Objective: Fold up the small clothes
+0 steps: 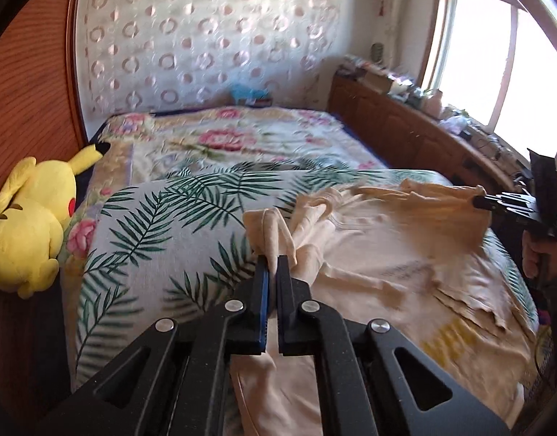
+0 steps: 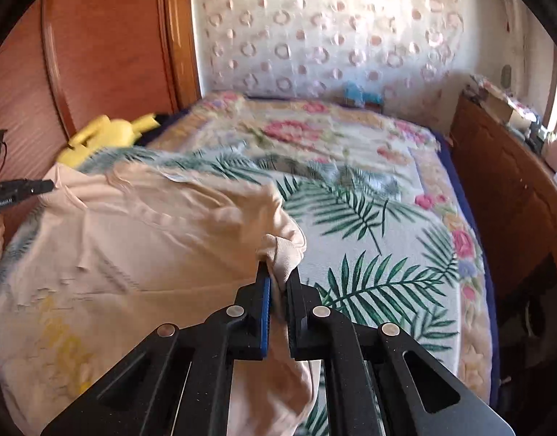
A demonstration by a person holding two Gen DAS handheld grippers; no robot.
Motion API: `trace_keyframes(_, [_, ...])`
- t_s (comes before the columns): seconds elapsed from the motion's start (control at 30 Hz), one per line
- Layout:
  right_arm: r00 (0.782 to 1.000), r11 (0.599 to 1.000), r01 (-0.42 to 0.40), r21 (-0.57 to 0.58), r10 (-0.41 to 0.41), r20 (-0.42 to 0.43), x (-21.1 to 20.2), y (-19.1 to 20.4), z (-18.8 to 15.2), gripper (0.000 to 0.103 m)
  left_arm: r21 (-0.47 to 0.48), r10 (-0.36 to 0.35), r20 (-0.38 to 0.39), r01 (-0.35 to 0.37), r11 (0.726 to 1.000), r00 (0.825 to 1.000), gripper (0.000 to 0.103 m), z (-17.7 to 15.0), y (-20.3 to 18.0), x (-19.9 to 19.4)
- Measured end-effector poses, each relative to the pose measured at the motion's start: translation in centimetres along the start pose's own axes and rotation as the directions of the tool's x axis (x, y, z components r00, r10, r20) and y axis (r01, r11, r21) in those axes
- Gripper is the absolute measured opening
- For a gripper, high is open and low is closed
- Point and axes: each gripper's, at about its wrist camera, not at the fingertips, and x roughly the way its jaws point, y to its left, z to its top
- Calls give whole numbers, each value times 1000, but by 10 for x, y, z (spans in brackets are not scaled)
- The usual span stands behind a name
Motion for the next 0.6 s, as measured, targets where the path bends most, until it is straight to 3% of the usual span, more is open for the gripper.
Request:
trace_keyframes(0.17, [995, 999, -42, -5, 43, 93, -69, 15, -38, 7, 2, -12, 71, 12, 1000, 997, 4, -39, -11, -62])
trace_keyframes(0.3, [992, 998, -65, 27, 61, 114, -106, 12, -73, 7, -30, -7, 95, 10, 999, 995, 4, -68, -4, -96])
trace_keyframes(0.47, [994, 996, -58, 61, 52, 94, -136, -1, -107, 7, -59, 3, 96, 3, 998, 995, 4, -102, 1, -124])
trace_keyframes(0.6, [997, 997, -61, 57, 57, 58, -160, 4, -123, 7, -43, 12, 55, -10, 999, 998, 4, -118, -3, -138])
